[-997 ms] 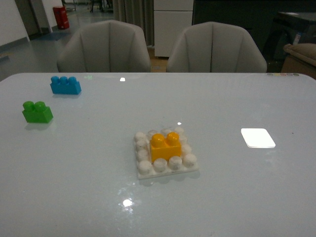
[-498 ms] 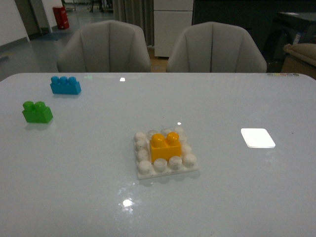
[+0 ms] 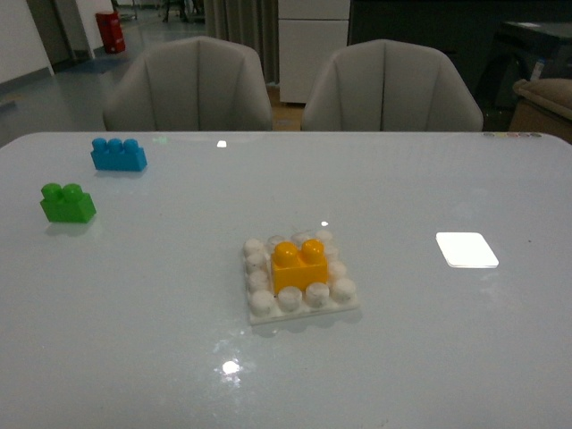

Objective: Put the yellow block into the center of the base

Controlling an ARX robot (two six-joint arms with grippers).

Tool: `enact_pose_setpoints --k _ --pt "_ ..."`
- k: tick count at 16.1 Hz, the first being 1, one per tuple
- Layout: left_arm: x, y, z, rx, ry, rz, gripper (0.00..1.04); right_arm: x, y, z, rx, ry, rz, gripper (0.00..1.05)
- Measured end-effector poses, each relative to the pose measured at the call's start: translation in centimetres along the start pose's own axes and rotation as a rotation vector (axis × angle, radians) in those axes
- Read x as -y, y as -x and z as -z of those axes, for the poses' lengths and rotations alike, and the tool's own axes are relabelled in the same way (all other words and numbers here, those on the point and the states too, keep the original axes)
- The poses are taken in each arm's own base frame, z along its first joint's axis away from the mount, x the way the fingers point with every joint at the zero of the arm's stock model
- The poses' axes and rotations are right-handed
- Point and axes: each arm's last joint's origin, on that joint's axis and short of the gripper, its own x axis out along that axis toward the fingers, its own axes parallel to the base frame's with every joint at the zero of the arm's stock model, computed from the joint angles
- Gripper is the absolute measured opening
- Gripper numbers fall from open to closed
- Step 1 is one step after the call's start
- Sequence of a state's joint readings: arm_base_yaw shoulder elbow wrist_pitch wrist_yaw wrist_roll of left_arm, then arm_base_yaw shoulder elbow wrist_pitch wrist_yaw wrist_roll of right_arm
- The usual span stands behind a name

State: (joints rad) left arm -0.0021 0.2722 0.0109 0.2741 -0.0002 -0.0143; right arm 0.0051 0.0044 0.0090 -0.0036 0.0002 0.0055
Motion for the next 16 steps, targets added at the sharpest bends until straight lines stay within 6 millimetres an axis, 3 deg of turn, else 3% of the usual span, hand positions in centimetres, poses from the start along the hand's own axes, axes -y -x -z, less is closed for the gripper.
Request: enact_pose_setpoints --k 12,16 --pt "0.0 1.7 0.4 -0.012 0.0 -0.001 0.02 0.0 0.0 0.0 0.0 0.0 0.0 0.98" --pt "0.0 1.7 0.4 -0.014 0.0 0.0 0.39 0.0 0.0 0.0 0.0 0.0 0.0 0.98"
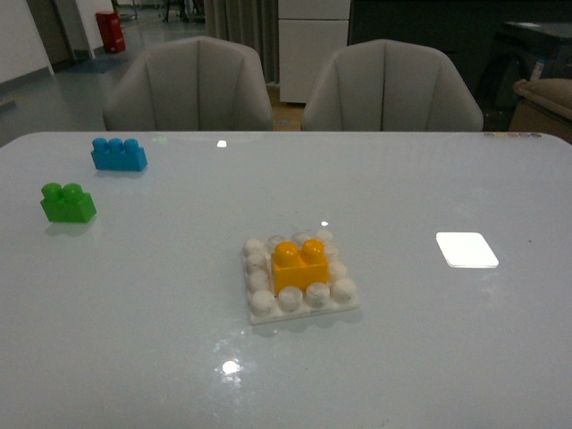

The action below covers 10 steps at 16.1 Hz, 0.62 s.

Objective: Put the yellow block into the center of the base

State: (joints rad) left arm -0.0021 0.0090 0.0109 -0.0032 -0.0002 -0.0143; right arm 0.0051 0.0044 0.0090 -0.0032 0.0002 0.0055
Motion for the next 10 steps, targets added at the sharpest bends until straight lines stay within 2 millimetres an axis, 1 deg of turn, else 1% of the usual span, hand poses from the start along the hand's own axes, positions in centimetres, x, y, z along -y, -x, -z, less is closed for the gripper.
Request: enact_pose_setpoints --k 1,3,6,7,10 --pt "0.0 0.0 0.0 0.0 0.0 0.0 0.52 0.0 0.0 0.0 0.0 0.0 0.0 0.98" --pt "0.0 0.0 0.0 0.0 0.0 0.0 0.68 0.0 0.0 0.0 0.0 0.0 0.0 0.98" --pt "0.0 0.0 0.0 0.0 -0.001 0.0 1.0 0.0 0.0 0.0 0.0 0.0 0.0 0.98" --pt "0.0 0.0 0.0 0.0 -0.001 0.0 0.98 0.0 0.0 0.0 0.0 0.0 0.0 0.98" --pt "0.0 0.0 0.0 0.0 -0.001 0.0 0.98 0.0 0.0 0.0 0.0 0.0 0.0 0.98"
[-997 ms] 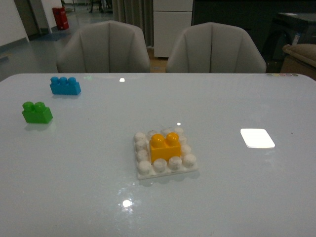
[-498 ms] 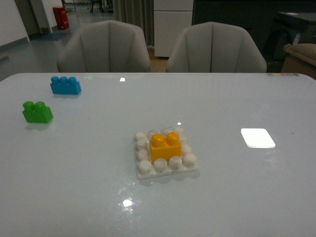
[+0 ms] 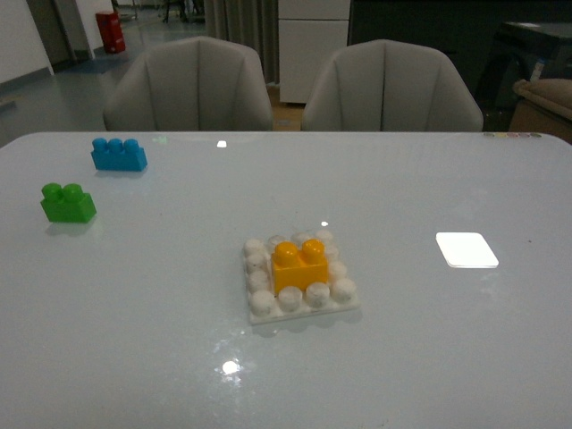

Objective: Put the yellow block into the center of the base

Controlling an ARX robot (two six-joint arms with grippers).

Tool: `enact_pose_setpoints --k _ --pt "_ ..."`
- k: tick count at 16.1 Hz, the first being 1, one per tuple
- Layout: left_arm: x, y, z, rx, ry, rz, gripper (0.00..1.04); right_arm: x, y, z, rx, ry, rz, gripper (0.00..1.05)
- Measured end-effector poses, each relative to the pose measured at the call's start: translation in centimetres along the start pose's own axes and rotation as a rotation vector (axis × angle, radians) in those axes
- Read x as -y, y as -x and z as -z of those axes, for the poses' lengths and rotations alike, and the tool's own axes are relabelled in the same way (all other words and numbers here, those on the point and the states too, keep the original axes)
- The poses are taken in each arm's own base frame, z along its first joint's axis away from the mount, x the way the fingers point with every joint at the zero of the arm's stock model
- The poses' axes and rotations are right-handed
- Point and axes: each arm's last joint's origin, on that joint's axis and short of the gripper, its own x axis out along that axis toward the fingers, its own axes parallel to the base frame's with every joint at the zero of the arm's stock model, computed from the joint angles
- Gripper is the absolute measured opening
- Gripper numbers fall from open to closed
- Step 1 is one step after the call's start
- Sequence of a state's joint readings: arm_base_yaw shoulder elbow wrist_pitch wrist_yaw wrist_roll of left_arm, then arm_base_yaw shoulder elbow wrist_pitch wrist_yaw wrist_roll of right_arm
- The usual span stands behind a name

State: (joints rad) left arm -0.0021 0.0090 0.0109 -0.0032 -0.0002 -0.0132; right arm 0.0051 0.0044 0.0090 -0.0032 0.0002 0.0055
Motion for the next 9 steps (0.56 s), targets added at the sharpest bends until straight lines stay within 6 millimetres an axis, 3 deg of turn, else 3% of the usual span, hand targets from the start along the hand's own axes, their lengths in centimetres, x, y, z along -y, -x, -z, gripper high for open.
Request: enact_pose_setpoints --k 9 --pt "0.0 0.0 0.0 0.0 0.0 0.0 0.98 0.0 0.0 0.0 0.0 0.0 0.0 0.98"
